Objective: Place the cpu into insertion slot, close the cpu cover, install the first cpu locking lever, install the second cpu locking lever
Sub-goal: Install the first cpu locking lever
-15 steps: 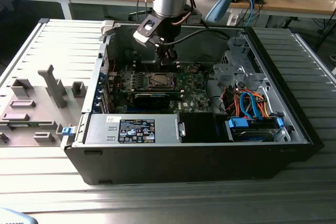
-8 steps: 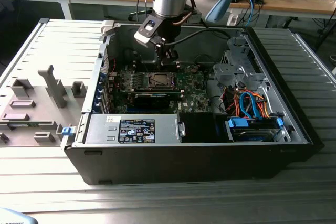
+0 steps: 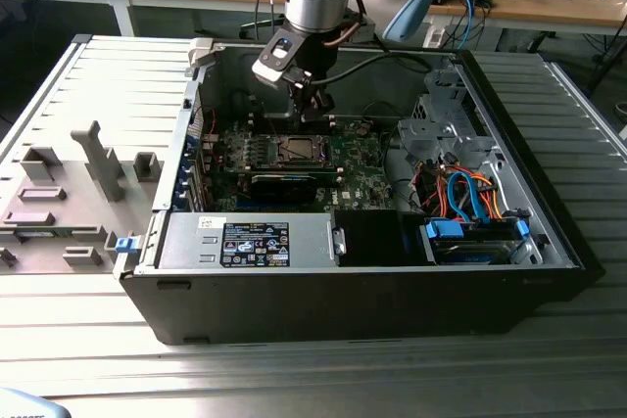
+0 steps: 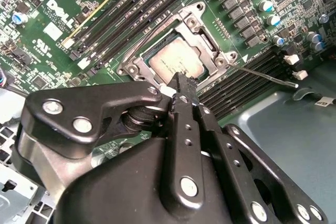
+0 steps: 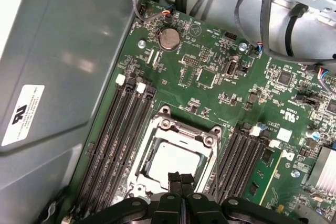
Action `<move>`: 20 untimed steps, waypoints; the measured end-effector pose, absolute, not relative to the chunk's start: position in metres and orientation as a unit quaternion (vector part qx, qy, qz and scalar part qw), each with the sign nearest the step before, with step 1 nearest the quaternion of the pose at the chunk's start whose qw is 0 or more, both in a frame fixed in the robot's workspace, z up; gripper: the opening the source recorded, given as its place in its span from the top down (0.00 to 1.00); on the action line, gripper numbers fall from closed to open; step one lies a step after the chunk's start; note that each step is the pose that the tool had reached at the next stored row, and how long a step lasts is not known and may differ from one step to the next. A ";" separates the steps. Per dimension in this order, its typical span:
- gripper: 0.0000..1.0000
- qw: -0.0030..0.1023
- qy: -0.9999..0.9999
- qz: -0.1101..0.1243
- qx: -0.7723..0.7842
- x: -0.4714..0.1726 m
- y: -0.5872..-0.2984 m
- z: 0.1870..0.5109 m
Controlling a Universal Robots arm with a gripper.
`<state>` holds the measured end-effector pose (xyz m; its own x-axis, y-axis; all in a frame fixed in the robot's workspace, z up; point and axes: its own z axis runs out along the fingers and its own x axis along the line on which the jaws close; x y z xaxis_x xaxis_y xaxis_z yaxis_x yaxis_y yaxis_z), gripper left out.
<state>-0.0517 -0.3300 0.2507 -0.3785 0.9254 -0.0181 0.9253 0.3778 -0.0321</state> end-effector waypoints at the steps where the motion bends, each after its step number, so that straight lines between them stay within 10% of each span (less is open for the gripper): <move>1: 0.89 0.001 -0.831 0.018 -0.556 -0.052 -0.330 0.251; 20: 0.89 0.001 -0.855 0.018 -0.519 -0.052 -0.330 0.251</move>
<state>-0.0517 -0.3300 0.2507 -0.4613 0.8870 -0.0181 0.8870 0.4607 -0.0320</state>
